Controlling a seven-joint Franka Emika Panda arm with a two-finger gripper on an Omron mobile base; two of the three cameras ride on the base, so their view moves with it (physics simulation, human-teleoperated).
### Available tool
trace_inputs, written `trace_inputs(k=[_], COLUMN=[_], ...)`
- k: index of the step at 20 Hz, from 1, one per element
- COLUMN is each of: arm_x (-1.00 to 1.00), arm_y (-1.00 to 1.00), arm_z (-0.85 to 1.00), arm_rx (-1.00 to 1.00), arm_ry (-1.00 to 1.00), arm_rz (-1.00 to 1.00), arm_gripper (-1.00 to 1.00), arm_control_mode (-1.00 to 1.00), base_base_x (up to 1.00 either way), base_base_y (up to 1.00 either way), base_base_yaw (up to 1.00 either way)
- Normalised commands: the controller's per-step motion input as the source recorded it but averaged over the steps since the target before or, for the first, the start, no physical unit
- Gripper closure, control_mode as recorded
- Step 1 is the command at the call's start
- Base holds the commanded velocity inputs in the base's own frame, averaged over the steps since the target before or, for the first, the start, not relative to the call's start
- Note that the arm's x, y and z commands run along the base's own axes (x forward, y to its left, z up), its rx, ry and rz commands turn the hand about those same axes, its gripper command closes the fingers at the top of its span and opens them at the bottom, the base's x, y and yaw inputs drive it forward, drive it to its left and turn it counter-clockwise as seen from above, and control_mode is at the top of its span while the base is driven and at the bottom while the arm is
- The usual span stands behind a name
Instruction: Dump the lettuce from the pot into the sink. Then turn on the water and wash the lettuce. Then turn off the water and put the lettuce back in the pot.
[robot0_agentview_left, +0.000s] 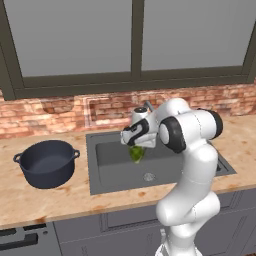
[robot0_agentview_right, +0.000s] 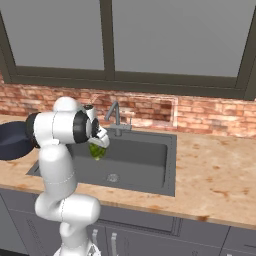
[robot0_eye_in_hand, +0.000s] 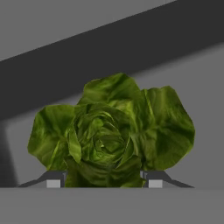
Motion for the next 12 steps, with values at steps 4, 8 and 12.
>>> trace_inputs(k=[4,8,12], arm_x=[-0.22,-0.24,-0.18], arm_y=[0.02,0.13,0.07], arm_z=[0.36,0.38,0.32], arm_rx=[0.00,0.00,0.00], arm_ry=[0.00,0.00,0.00], arm_rz=[0.00,0.00,-0.01], arm_gripper=[1.00,1.00,1.00], arm_control_mode=[-1.00,-1.00,-1.00], base_base_x=[0.00,0.00,0.00], base_base_y=[0.00,0.00,0.00], base_base_yaw=[0.00,0.00,0.00])
